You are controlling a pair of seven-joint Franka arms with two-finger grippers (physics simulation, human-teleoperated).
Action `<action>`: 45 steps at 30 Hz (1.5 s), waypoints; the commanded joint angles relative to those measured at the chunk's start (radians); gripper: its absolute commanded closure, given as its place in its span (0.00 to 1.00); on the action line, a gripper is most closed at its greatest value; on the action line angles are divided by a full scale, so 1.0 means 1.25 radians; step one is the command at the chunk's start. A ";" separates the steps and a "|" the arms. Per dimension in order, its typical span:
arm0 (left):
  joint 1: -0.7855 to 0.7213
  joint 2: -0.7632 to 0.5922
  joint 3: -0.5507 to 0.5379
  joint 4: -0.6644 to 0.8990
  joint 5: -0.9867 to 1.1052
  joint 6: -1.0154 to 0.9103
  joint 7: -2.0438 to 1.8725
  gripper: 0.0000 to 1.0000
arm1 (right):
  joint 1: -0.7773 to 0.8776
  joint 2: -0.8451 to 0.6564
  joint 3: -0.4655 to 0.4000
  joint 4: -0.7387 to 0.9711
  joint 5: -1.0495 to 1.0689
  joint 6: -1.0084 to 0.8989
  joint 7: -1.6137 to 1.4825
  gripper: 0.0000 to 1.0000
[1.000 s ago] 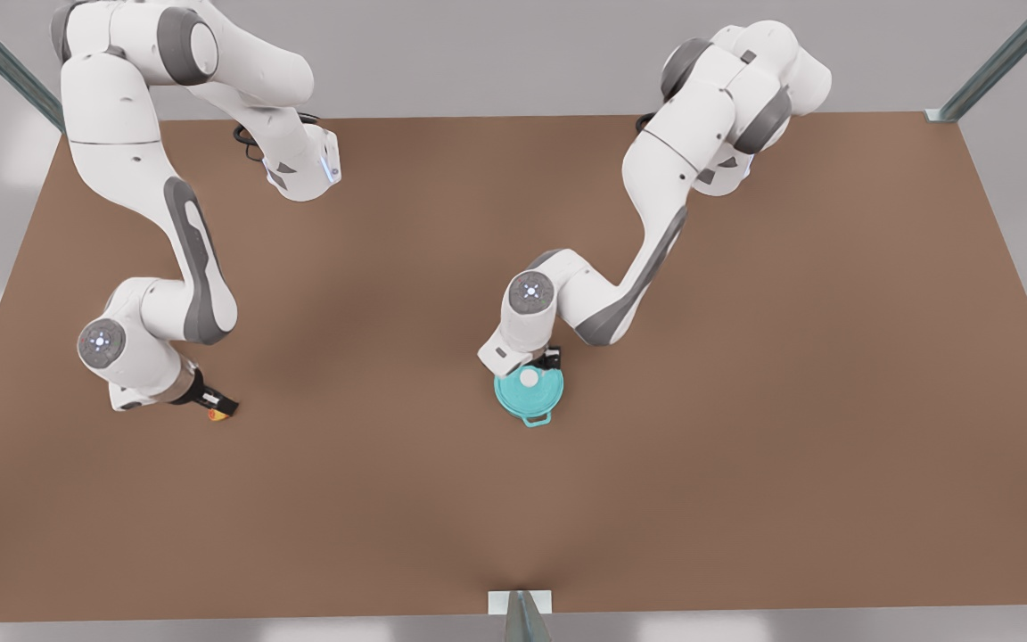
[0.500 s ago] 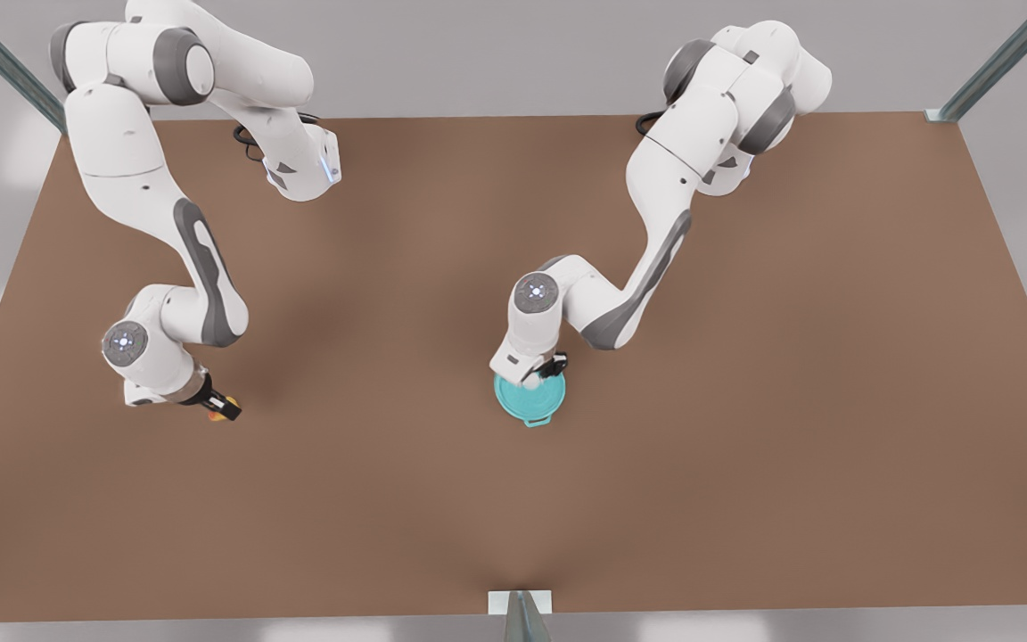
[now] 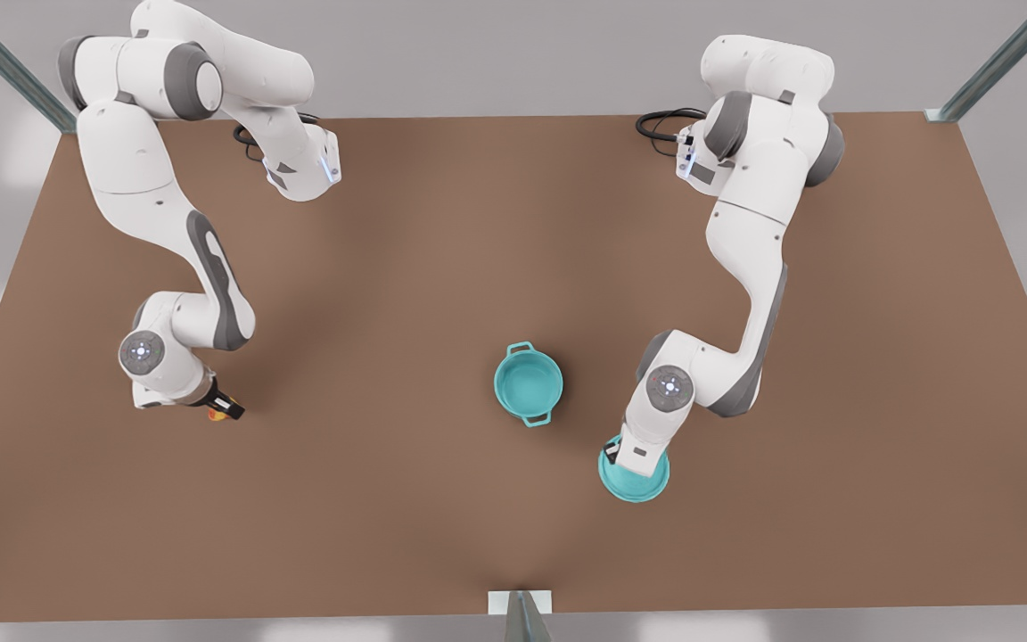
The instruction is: Open the pot lid and put the potato into the pot
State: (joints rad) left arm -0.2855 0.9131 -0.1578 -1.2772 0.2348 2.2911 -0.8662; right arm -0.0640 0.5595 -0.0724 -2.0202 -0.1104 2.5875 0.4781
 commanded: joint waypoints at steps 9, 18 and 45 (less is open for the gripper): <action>0.280 -0.657 -0.004 -0.284 -0.210 -0.522 0.716 0.00 | 0.000 0.015 -0.001 0.028 -0.005 0.006 0.068 0.07; 0.296 -0.550 -0.016 -0.156 -0.204 -0.457 0.839 0.00 | -0.003 0.027 -0.002 0.027 -0.004 0.003 0.069 0.23; 0.293 -0.556 -0.037 -0.143 -0.206 -0.458 0.840 0.00 | 0.115 -0.090 0.030 0.121 0.061 -0.233 0.284 0.47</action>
State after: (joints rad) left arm 0.0816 0.2189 -0.2041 -1.4587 -0.0251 1.7196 0.0735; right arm 0.0645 0.4488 -0.0346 -1.8935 -0.0434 2.4435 0.6070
